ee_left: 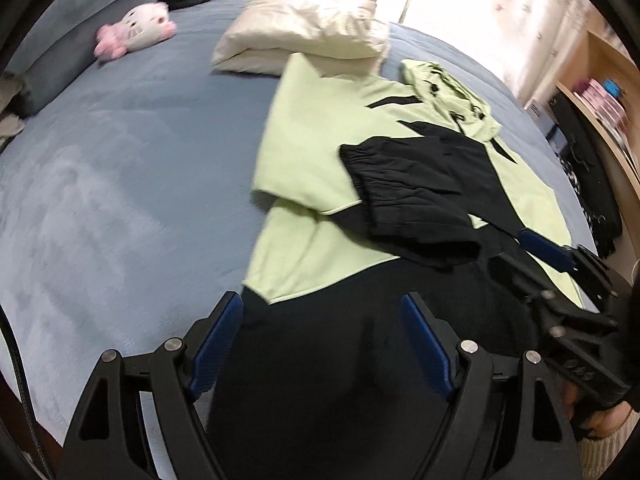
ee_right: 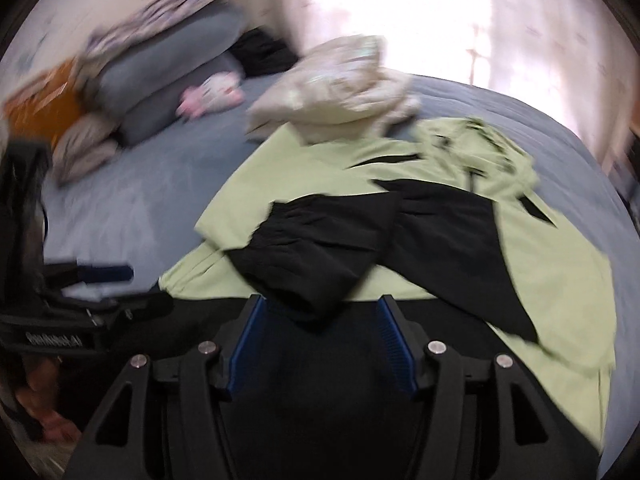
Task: Fold large clothes
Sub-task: 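Fold the sleeve across the jacket front toward the right gripper, then grasp the jacket side edge with the right gripper and fold it inward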
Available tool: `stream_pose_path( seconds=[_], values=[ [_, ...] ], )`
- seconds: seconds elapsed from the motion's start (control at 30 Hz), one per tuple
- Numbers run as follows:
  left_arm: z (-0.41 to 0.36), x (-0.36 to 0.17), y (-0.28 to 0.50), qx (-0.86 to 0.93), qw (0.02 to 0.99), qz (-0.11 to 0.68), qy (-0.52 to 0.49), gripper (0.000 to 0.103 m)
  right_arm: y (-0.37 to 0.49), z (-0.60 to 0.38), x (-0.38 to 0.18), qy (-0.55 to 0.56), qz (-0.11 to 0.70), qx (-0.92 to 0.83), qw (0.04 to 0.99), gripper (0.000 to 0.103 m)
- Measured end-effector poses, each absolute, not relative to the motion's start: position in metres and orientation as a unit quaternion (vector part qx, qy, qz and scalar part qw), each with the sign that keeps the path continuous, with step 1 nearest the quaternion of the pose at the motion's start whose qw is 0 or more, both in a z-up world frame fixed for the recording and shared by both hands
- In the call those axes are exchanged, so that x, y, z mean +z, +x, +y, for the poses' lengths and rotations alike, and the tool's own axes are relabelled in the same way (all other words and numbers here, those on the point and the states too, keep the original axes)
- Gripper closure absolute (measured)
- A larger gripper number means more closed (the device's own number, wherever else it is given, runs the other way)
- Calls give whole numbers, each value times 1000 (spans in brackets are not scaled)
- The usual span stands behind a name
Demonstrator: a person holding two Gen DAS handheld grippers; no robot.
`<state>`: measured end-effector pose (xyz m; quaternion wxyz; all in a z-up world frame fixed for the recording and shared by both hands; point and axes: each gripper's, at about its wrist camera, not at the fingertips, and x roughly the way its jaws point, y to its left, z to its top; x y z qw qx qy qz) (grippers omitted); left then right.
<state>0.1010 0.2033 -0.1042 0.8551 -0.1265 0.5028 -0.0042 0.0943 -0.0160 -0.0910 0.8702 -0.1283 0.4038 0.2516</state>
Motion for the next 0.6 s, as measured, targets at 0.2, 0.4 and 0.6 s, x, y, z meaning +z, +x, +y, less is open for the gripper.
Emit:
stream_pose_path(
  seconds=[0.2, 0.4, 0.6],
  values=[
    [208, -114, 102, -7, 851, 507, -134, 23, 111, 11, -115, -221, 412, 239, 851, 45],
    [208, -123, 102, -11, 845, 516, -142, 23, 123, 34, -133, -294, 408, 213, 838, 46],
    [206, -123, 103, -10, 846, 513, -147, 23, 129, 50, -119, -337, 374, 201, 840, 101]
  ],
)
